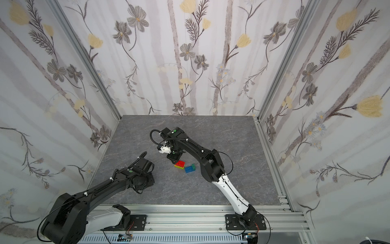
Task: Assemble the number 5 with lego
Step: Assemble the lego brick with the lego brick.
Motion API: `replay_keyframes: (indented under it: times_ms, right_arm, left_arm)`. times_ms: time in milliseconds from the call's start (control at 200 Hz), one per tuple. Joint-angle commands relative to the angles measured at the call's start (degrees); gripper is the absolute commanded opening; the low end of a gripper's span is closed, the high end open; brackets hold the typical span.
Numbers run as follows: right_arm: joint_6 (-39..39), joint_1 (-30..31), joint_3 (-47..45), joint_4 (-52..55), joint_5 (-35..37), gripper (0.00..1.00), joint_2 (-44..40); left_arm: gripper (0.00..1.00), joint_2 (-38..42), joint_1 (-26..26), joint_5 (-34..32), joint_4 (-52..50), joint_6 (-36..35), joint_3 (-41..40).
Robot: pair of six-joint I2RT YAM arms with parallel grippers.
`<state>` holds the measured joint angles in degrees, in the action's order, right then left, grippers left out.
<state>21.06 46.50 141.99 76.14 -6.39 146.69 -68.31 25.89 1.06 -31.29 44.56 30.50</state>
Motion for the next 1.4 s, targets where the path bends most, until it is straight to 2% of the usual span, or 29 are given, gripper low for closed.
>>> replay_keyframes:
  times_ms: [0,100,215,280,550,600,804,959,1089,1174,1199,1214,1399]
  right_arm:
    - [-0.36,0.28,-0.55,0.94,1.20,0.13,1.42]
    - [-0.48,0.28,-0.06,0.86,1.04,0.19,0.34]
    - [-0.67,0.39,0.42,0.78,1.39,0.41,-1.40]
    - [-1.04,0.43,1.04,0.77,1.47,0.48,-2.17]
    - [-2.25,0.04,0.75,0.68,2.05,0.55,-6.02]
    - [-3.00,-0.28,0.27,0.68,2.09,0.59,-6.73]
    - [-3.19,-1.26,-5.18,0.24,2.85,0.63,-9.46]
    - [-4.71,-1.94,-8.88,-1.96,3.58,0.65,-11.86]
    - [-7.08,-3.38,-17.28,-8.80,-0.62,0.67,-18.32]
    - [-7.51,-3.76,-24.39,-13.63,-0.97,0.69,-23.26]
    - [-7.60,-3.92,-26.31,-14.98,-1.09,0.77,-24.57]
    - [-7.69,-4.04,-27.46,-15.72,-1.32,0.78,-25.17]
    - [-7.74,-4.94,-36.20,-20.48,-2.93,0.78,-28.89]
  left_arm:
    - [0.30,-0.24,-0.12,-0.98,0.17,-0.17,0.36]
    - [0.29,-0.50,-0.05,-0.89,0.57,-0.17,0.36]
    - [0.29,-0.86,-0.06,-0.64,1.00,-0.17,0.44]
    - [0.29,-1.10,-0.05,-0.53,1.31,-0.17,0.58]
    - [0.29,-0.90,-0.06,-0.02,1.76,0.07,0.96]
    - [0.30,-0.75,-0.08,0.08,1.72,0.09,0.96]
    - [0.31,-0.09,0.03,0.93,1.90,0.36,1.33]
    - [0.37,0.49,0.11,1.63,2.09,0.03,2.11]
    - [0.45,2.13,0.13,5.20,3.96,-1.65,3.05]
    - [0.51,3.11,0.13,8.53,5.55,-2.59,3.81]
    - [0.53,3.32,0.13,9.54,6.09,-2.92,4.07]
    - [0.54,3.39,0.13,10.03,6.29,-3.02,4.18]
    - [0.57,3.62,0.64,13.17,5.88,-4.13,6.89]
